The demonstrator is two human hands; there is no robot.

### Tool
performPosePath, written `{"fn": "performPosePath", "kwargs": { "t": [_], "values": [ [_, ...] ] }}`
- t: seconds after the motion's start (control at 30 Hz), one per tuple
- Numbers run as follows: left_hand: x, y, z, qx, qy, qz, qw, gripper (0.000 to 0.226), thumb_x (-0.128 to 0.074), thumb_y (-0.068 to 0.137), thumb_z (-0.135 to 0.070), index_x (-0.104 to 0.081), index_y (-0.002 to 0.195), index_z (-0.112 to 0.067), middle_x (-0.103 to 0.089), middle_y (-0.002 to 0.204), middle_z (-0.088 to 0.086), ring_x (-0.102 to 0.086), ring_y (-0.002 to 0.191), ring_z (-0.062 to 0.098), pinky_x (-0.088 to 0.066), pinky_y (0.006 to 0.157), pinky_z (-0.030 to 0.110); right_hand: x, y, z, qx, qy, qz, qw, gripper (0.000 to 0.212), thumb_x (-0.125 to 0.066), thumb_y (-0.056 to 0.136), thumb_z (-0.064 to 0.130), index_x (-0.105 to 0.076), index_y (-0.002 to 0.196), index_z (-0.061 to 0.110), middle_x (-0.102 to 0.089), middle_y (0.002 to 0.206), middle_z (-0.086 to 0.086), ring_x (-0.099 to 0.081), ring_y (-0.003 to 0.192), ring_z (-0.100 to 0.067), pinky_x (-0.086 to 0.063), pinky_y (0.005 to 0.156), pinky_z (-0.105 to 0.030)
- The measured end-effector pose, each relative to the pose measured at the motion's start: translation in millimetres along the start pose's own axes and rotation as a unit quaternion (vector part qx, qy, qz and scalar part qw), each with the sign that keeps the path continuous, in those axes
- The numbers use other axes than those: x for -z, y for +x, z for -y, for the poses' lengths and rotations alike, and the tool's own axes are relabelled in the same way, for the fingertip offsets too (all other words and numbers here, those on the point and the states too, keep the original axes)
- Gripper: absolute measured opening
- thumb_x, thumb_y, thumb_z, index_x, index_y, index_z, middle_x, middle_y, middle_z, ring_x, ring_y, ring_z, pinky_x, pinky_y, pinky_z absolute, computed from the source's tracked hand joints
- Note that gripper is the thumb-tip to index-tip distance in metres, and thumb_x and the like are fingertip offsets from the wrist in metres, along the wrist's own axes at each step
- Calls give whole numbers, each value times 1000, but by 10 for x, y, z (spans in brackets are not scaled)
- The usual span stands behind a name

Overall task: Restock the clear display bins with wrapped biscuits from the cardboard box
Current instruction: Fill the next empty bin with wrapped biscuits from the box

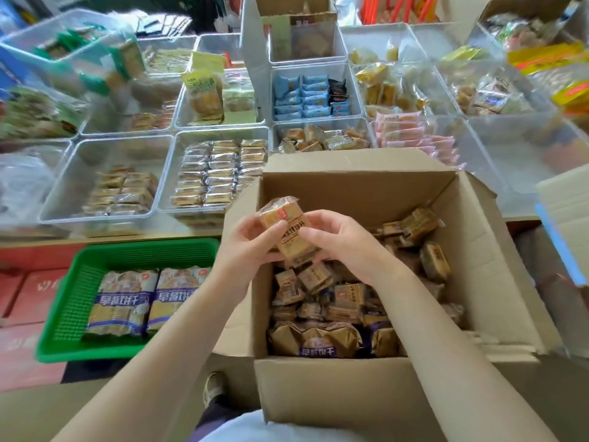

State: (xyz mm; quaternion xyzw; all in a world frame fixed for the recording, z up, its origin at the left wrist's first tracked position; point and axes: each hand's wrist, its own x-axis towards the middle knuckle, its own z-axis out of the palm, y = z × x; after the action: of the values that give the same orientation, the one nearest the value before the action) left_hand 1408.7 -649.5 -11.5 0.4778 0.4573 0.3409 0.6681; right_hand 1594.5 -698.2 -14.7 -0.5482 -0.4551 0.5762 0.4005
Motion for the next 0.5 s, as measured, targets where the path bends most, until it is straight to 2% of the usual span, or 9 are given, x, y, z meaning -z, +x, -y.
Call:
{"fn": "performPosePath", "kwargs": {
  "t": [0.1,0.17,0.23,0.3,0.33,0.37,0.5],
  "values": [
    [522,109,-89,-17,-9,15,1000,41,-81,82,-19,-64,117,-6,-74,109,17,-72,97,32,-62,80,45,-391,280,147,34,-87,-25,995,30,-70,94,28,-66,123,18,-74,108,4,-70,96,-15,-57,81,-35],
    [957,231,-161,-36,22,22,999,39,-81,82,-18,-64,117,-15,-75,106,10,-73,97,25,-62,79,36,-708,605,238,76,-151,-48,985,34,-74,91,26,-68,123,17,-73,106,6,-68,96,-10,-56,82,-24],
    [1487,400,-223,-64,99,19,993,38,-79,85,-21,-61,118,-23,-73,107,4,-72,95,10,-59,76,24,-1076,1011,319,111,-238,-68,962,35,-75,89,25,-68,123,18,-70,105,8,-62,95,-5,-48,79,-15],
    [2136,622,-212,-79,187,-3,979,37,-73,90,-25,-57,123,-25,-68,109,-6,-68,94,-1,-54,73,14,-1482,1448,379,119,-299,-90,942,35,-74,90,25,-66,123,20,-65,103,8,-57,93,-5,-41,76,-15],
    [2502,761,-181,-76,226,-26,971,37,-71,93,-28,-56,126,-25,-67,110,-9,-67,96,-1,-52,73,13,-1688,1675,404,113,-318,-100,936,35,-74,90,26,-66,123,20,-64,102,7,-57,92,-8,-41,77,-19],
    [2881,904,-136,-64,265,-51,961,36,-68,94,-28,-58,128,-23,-66,111,-7,-65,99,3,-50,76,14,-1897,1899,425,102,-338,-111,929,34,-73,90,27,-66,123,21,-63,103,5,-56,93,-11,-42,78,-23],
    [4290,1453,137,-18,428,-117,896,35,-61,96,-25,-62,129,-11,-61,123,9,-58,116,25,-47,98,39,-2678,2852,387,36,-410,-111,905,34,-69,92,25,-63,124,20,-57,107,-1,-52,95,-16,-39,79,-29]
  ]
}}
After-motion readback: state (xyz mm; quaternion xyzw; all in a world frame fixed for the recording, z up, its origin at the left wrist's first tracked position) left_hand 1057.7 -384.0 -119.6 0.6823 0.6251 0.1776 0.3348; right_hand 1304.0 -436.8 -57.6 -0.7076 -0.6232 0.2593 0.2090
